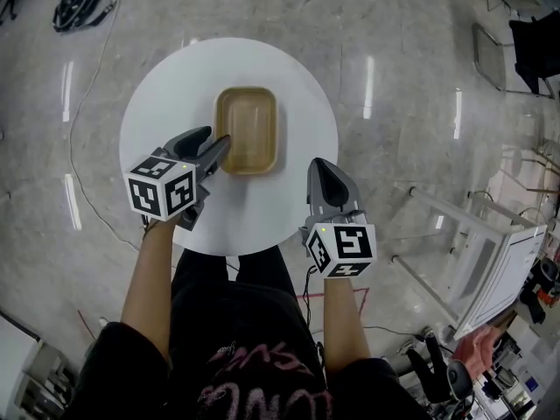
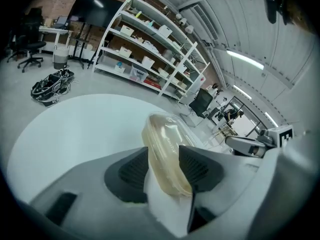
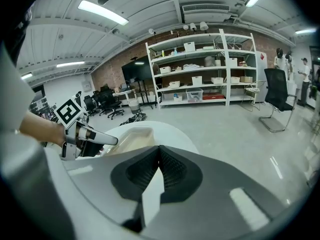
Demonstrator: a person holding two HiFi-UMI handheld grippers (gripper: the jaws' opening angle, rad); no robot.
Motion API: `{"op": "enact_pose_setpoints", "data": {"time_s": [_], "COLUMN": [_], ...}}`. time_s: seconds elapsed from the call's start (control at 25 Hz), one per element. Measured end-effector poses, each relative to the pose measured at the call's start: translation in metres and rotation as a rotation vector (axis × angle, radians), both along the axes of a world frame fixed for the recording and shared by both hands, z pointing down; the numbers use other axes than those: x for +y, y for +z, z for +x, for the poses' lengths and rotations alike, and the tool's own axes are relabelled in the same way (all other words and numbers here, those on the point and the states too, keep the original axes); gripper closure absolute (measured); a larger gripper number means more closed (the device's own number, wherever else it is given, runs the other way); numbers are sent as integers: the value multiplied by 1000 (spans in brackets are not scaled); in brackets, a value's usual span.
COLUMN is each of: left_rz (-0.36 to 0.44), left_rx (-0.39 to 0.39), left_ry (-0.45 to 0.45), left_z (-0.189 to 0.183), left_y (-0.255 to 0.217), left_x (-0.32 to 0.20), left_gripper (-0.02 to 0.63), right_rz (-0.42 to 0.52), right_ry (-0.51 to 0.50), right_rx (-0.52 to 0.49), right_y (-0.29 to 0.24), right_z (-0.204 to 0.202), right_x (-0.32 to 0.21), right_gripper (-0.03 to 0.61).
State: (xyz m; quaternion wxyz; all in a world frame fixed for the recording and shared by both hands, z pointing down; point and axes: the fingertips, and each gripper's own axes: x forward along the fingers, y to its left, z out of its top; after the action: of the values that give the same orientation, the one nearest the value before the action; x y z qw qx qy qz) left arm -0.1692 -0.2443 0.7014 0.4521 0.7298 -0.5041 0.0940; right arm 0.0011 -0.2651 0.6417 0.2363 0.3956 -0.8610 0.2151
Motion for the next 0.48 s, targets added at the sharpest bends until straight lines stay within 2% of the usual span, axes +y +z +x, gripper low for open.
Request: {"op": "enact_pose_setpoints", "data": {"time_s": [0.16, 0.48], "left_rz": [4, 20], "left_rx": [20, 13], "left_ry": [8, -1], "left_z": [0, -3], "left_y": [1, 2], "left_x": [-1, -3], "left_gripper": [453, 469], "right_rz": [5, -1], "right_ry": [0, 12], "right_rx": [2, 4], "right_y": [2, 9], "right_z": [-4, -2], "right_x": [-5, -5], "right_gripper": [569, 569]}}
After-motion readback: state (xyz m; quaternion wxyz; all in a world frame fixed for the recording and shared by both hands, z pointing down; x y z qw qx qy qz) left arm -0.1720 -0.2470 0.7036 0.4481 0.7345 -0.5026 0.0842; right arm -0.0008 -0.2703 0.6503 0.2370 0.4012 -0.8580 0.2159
